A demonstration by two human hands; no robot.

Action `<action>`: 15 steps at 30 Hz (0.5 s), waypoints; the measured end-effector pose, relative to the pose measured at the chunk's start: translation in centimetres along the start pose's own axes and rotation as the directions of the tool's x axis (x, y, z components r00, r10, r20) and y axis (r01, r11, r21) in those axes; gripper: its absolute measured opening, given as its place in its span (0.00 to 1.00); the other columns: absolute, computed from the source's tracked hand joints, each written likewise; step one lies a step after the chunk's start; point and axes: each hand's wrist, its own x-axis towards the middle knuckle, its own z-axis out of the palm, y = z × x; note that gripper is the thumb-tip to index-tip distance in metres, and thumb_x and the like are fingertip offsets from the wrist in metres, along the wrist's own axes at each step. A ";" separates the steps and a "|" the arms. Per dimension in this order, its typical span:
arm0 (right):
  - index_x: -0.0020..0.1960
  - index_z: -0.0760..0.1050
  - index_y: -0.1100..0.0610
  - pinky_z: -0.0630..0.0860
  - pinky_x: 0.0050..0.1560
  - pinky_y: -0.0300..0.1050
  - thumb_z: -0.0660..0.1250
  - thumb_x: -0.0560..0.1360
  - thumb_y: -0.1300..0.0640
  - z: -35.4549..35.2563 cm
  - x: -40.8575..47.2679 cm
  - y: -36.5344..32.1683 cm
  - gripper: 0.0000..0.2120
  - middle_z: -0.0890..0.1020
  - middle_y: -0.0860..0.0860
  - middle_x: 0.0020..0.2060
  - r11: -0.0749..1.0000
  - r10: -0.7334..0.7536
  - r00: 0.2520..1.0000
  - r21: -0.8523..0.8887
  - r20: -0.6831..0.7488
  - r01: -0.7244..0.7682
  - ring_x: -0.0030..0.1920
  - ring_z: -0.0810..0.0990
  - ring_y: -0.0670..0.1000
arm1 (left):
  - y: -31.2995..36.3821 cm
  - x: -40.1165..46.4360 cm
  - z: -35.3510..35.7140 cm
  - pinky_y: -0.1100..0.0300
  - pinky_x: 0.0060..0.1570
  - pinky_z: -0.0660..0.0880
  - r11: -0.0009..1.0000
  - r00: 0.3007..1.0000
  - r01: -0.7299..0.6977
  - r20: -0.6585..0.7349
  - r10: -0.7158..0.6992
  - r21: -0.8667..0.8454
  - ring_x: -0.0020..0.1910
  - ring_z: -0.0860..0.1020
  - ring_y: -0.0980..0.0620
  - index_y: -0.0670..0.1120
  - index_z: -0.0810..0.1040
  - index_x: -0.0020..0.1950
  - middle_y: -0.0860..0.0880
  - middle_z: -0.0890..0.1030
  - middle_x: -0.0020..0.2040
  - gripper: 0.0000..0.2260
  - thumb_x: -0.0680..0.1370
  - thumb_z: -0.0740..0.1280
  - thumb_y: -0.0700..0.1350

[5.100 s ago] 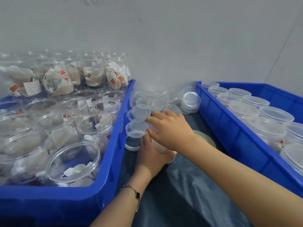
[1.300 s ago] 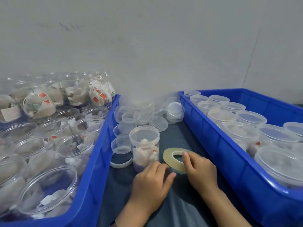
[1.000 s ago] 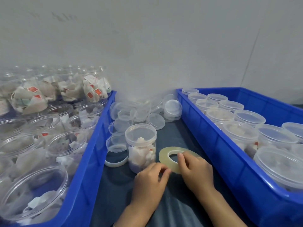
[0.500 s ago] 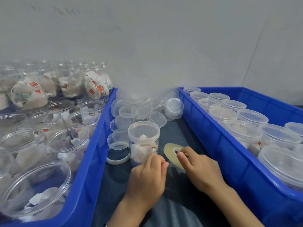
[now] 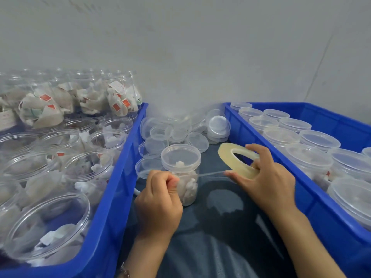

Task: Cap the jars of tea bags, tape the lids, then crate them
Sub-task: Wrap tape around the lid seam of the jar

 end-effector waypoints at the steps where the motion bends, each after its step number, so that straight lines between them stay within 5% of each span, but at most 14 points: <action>1: 0.63 0.64 0.44 0.64 0.34 0.43 0.57 0.54 0.23 0.6 0.2 0.0 0.43 0.75 0.41 0.32 0.999 0.033 0.998 0.010 0.049 -0.033 0.33 0.73 0.49 | -0.3 0.0 0.0 0.63 0.26 0.63 0.999 0.999 0.040 0.009 -0.040 0.005 0.30 0.72 0.49 0.45 0.69 0.44 0.45 0.76 0.35 0.09 0.80 0.56 0.48; 4: 0.69 0.59 0.46 0.62 0.36 0.43 0.54 0.53 0.22 2.5 0.4 0.3 0.50 0.77 0.42 0.34 1.000 0.009 0.996 0.025 0.093 -0.011 0.36 0.75 0.49 | -0.9 0.3 0.1 0.58 0.24 0.68 0.990 0.990 0.134 0.047 -0.136 0.041 0.27 0.75 0.42 0.38 0.74 0.40 0.44 0.76 0.35 0.13 0.77 0.57 0.45; 15: 0.70 0.66 0.56 0.63 0.37 0.43 0.55 0.59 0.26 3.6 0.1 0.1 0.48 0.77 0.46 0.31 0.998 0.049 0.997 0.053 -0.055 -0.046 0.37 0.80 0.57 | -0.8 0.4 0.6 0.55 0.28 0.69 0.979 0.978 0.190 0.071 -0.195 0.071 0.31 0.77 0.40 0.37 0.75 0.41 0.42 0.78 0.37 0.14 0.77 0.57 0.46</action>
